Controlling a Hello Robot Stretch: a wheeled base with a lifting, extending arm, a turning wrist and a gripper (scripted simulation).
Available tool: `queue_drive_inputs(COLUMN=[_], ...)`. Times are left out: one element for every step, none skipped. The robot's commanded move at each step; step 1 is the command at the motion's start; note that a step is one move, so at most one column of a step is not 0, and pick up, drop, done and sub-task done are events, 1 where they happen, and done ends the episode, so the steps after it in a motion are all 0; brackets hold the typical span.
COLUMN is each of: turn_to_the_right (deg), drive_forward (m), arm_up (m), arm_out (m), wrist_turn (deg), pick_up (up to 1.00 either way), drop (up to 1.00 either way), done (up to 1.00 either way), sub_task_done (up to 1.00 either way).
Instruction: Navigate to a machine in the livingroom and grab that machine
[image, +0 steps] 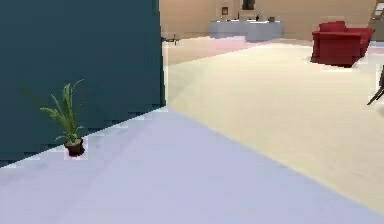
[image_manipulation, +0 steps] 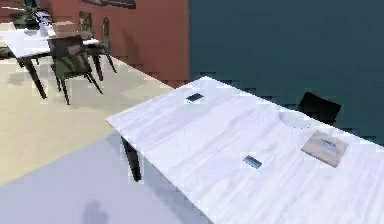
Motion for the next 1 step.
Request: queue_drive_inputs(turn_to_the_right=[-45.0], drive_forward=[0.00], arm_up=[0.00], arm_out=[0.00], wrist_turn=[0.0], pick_up=[0.00], drop=[0.00], done=[0.00], sub_task_done=[0.00])
